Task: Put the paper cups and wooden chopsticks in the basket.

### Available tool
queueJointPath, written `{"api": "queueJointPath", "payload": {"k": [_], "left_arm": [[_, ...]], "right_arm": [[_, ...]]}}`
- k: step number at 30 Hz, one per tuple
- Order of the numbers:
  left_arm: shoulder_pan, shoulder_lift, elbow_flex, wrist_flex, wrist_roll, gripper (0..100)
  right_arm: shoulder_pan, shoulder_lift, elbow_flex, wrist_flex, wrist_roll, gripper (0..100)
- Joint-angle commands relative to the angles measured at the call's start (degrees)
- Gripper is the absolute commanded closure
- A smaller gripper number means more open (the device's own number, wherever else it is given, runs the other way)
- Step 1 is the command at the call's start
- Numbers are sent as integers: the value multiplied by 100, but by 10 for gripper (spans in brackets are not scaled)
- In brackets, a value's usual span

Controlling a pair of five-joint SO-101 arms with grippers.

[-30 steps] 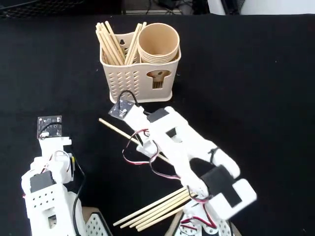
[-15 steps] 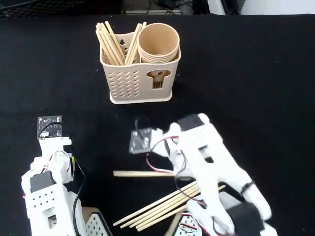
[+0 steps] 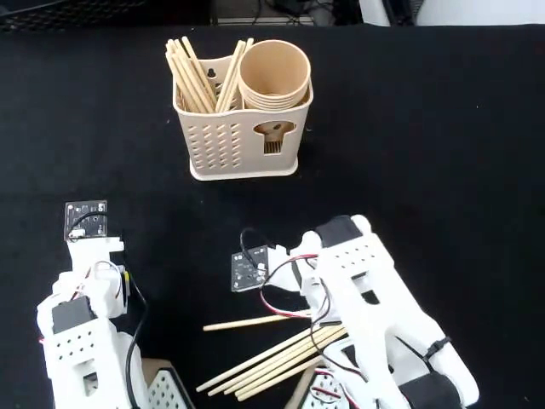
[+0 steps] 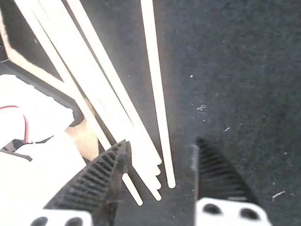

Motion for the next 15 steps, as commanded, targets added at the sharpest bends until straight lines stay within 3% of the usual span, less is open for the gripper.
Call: {"api": "queueJointPath", "payload": {"k": [1,7,15], "left_arm": [[75,-62,-13,-97,18,880],[31,-62,-13,-97,35,880],[22,-62,-13,-97,53,880]], "right_arm": [[-123,-127,-145,88,79,760],[-1433,-127,-101,571,-88,755],[-2673,-110,585,-475,-1433,754]]}}
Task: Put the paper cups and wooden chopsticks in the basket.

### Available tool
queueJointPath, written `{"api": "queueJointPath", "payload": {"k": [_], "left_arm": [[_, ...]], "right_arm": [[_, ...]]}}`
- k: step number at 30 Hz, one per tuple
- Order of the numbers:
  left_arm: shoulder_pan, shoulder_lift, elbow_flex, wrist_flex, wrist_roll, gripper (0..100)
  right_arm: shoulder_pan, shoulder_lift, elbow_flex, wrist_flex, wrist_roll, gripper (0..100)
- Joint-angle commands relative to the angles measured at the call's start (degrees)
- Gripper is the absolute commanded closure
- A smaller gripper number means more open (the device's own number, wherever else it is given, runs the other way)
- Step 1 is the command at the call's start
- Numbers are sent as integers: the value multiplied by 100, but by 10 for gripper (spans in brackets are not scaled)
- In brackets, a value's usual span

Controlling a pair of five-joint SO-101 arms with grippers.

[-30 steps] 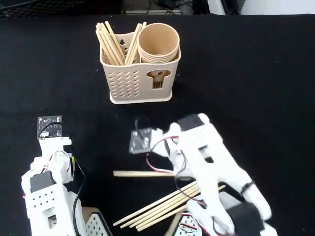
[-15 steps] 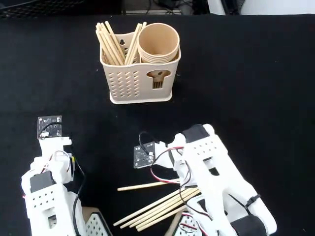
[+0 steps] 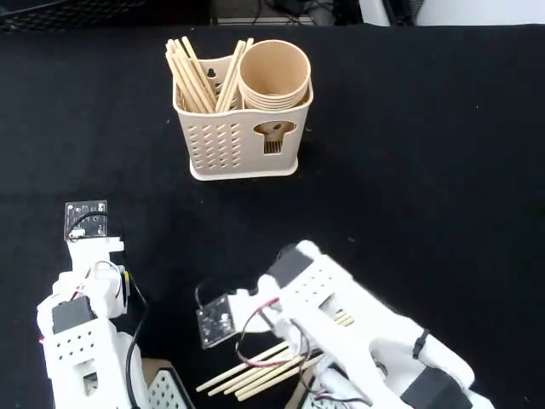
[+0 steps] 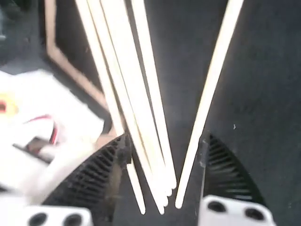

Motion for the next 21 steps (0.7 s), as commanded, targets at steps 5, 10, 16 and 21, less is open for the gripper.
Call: {"api": "queueJointPath", "payload": {"k": [5,10,16,21], "left_arm": [[22,-62,-13,-105,53,880],[-57,-62,-31,-105,53,880],[-523,-70,-31,-378,360,880],[-664,-70,-31,-475,536,880]], "right_arm": [[-835,-84,400,-818,-774,754],[-1213,-84,418,-879,-1046,754],[-1310,-75,901,-1503,-1037,754],[-1371,-75,1068,-1785,-1134,755]]}}
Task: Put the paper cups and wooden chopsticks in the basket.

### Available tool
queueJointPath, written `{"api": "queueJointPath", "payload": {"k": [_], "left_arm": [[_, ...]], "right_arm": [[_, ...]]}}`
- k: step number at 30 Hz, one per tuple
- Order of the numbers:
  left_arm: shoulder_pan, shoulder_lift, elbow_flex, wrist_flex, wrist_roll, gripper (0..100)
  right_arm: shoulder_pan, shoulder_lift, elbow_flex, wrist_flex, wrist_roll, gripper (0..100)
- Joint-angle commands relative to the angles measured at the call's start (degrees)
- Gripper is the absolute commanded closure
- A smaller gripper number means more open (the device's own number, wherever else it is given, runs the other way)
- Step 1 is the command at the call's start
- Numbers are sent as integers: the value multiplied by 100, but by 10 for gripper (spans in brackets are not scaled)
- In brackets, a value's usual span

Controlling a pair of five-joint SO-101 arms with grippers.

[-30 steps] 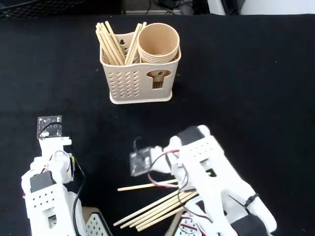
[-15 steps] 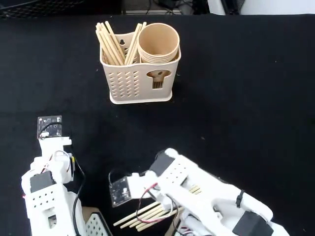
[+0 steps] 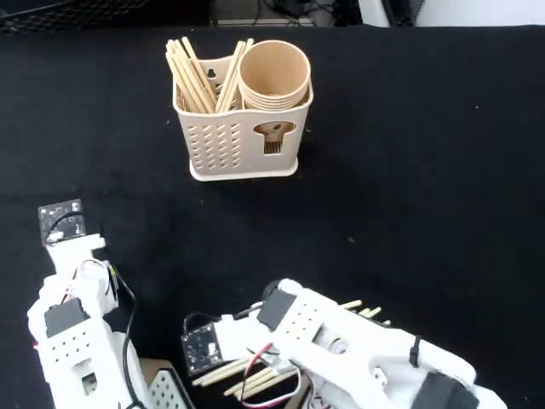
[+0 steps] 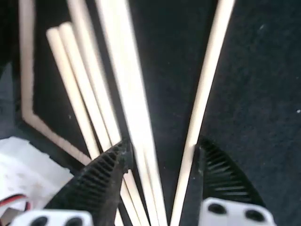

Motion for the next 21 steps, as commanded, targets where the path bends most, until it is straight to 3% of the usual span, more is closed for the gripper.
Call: {"api": "queueJointPath", "payload": {"k": [1,10,17,21], "left_arm": [[-84,-70,-31,-123,88,880],[-84,-70,-31,-114,88,880],[-84,-70,-31,-97,88,880],[-84,-70,-31,-97,88,880]], "right_arm": [[-97,31,119,-211,-88,755],[-70,31,92,-316,-70,768],[-62,31,75,-510,-79,988],[-53,-13,75,-466,-79,971]]}}
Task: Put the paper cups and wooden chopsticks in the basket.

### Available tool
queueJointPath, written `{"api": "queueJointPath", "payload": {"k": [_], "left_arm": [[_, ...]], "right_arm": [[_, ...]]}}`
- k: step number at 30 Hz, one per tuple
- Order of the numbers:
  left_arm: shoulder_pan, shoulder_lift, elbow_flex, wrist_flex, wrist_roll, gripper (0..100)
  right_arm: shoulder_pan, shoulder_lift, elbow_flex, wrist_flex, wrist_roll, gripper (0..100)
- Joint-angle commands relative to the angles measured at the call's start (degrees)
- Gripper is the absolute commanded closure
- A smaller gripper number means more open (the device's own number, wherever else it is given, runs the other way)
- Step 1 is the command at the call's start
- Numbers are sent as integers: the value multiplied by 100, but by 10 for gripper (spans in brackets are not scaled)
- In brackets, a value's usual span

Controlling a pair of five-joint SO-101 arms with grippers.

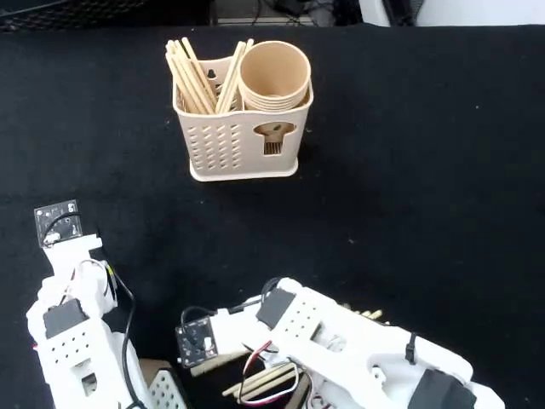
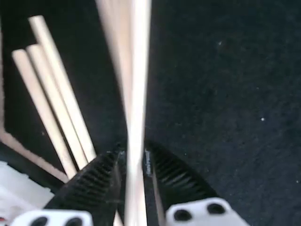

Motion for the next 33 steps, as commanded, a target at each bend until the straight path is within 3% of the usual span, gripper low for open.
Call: {"api": "queueJointPath", "payload": {"k": [1,9,13,17,24,30,33], "left_arm": [[-40,-70,-31,-88,35,880],[-31,-70,-31,-79,35,880],[-13,-70,-31,-79,35,880],[-4,-70,-31,-88,35,880],[-4,-70,-22,-79,35,880],[-4,-70,-13,-88,35,880],[-4,-70,-13,-88,35,880]], "right_arm": [[9,-4,57,26,-26,971],[1732,22,-1059,0,-9,971],[2224,40,-1798,-18,-18,985],[2321,48,-2097,-114,-18,985],[2321,391,-1710,-1178,-44,985],[2330,1270,-1613,-1248,-44,978],[2330,1596,-1745,-1020,-44,897]]}}
